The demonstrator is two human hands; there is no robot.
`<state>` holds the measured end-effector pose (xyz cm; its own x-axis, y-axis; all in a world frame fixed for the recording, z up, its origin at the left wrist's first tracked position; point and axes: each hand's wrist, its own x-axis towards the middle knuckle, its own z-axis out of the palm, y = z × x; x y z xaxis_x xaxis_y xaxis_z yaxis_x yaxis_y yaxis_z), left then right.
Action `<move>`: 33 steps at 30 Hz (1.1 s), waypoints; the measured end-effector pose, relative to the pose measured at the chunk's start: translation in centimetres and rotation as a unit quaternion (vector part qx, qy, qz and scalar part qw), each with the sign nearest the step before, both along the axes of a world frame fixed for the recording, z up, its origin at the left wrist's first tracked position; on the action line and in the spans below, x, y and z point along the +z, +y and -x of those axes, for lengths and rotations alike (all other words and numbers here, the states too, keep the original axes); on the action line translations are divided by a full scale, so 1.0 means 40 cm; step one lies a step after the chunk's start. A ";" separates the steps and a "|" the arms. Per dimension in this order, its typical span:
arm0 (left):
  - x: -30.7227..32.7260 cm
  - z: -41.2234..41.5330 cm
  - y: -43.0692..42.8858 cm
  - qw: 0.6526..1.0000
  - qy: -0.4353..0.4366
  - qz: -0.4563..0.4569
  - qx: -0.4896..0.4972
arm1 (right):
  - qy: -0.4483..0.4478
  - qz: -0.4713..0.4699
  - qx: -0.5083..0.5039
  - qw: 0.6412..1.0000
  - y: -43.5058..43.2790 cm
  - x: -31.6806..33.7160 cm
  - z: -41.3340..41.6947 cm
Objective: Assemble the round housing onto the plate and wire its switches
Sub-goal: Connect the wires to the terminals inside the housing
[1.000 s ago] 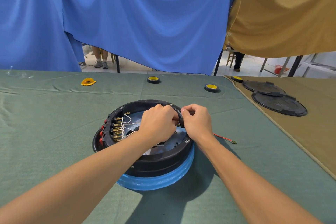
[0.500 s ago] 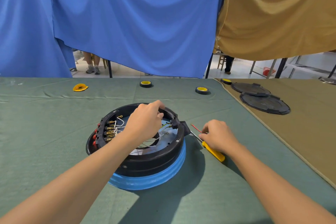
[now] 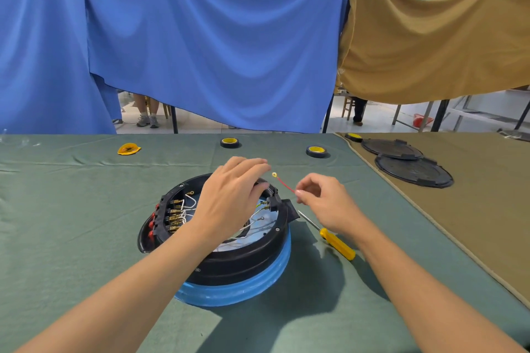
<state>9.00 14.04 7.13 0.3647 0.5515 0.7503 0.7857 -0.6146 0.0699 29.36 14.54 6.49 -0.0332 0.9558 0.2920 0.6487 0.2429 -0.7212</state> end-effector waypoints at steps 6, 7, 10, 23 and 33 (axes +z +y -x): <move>-0.005 0.010 0.002 0.992 0.098 -0.079 0.011 | 0.118 0.024 0.112 0.986 -0.032 0.046 0.067; -0.006 0.014 0.001 0.992 0.101 -0.072 0.025 | 0.122 0.027 0.108 0.986 -0.032 0.049 0.072; 0.003 0.035 0.006 0.992 0.101 -0.041 0.068 | 0.135 0.029 0.076 0.987 -0.022 0.052 0.066; -0.005 0.033 0.020 0.996 0.090 0.018 -0.020 | 0.188 -0.015 0.082 0.979 -0.009 0.017 0.093; 0.007 0.037 0.007 0.996 -0.074 0.047 -0.032 | 0.255 -0.015 0.079 0.963 -0.018 0.030 0.099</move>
<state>7.53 14.33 7.41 0.2909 0.6008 0.7446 0.7222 -0.6483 0.2409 25.39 13.83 7.69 -0.0233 0.9416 0.3358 0.1639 0.3350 -0.9279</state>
